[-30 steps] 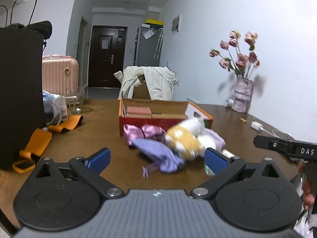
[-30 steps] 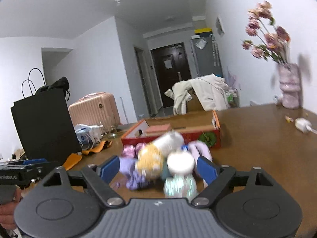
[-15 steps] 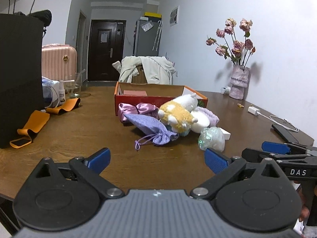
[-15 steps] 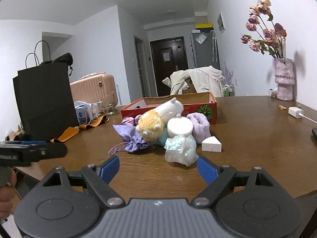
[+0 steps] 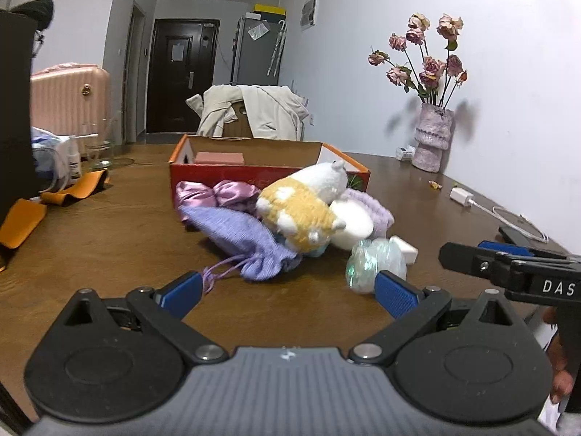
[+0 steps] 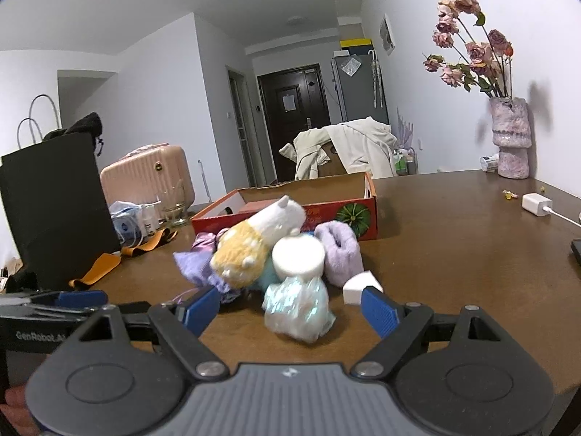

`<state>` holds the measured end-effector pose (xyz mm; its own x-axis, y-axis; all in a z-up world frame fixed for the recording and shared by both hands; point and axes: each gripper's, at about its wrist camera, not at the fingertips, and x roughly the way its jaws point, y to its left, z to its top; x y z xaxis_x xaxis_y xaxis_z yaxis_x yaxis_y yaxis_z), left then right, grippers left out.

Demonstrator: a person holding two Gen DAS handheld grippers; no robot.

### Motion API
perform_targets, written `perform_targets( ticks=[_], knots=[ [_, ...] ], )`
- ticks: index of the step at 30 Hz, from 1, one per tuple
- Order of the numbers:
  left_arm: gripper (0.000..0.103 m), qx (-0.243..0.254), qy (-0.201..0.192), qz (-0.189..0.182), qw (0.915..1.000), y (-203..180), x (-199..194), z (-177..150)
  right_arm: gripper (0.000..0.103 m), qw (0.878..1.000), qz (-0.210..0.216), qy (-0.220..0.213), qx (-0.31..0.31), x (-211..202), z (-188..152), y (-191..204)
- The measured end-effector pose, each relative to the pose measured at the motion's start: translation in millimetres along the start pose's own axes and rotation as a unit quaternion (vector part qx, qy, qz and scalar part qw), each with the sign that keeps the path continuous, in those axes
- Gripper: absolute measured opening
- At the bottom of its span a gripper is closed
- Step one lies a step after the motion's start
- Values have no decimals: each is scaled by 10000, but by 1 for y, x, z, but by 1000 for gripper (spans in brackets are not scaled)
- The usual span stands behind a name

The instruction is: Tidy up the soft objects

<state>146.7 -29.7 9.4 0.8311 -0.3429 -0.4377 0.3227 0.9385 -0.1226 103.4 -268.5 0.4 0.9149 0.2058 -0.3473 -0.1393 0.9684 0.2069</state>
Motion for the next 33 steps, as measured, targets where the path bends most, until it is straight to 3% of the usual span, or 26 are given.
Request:
perform_targets(
  ticks=[7,12,15,17,21,24,28,33],
  knots=[
    [103,-188,39,-8,9998,-7,64,32,84,9999,104,81,-62,51,43,-18],
    [102,-393,219,-253,9987,3,97,38,84,9994,249,235,-84,98,70,-30],
    [96,-461,276,-271,9982,7,111,36,84,9982,451,382,-28,129,80,-35],
    [82,-413,376,-397,9977,6,120,36,84,9969,619,489,80,152,85,-37],
    [68,-512,482,-697,9951,8,127,37,83,9925,947,730,234,190,90,-35],
    [64,-516,446,-740,9949,11,126,37,72,9886,1140,893,409,208,89,-36],
    [62,-499,409,-768,9950,13,124,37,51,9828,1396,1043,618,221,86,-38],
    [61,-539,391,-794,9946,15,122,41,48,9835,1394,970,631,217,88,-36]
  ],
)
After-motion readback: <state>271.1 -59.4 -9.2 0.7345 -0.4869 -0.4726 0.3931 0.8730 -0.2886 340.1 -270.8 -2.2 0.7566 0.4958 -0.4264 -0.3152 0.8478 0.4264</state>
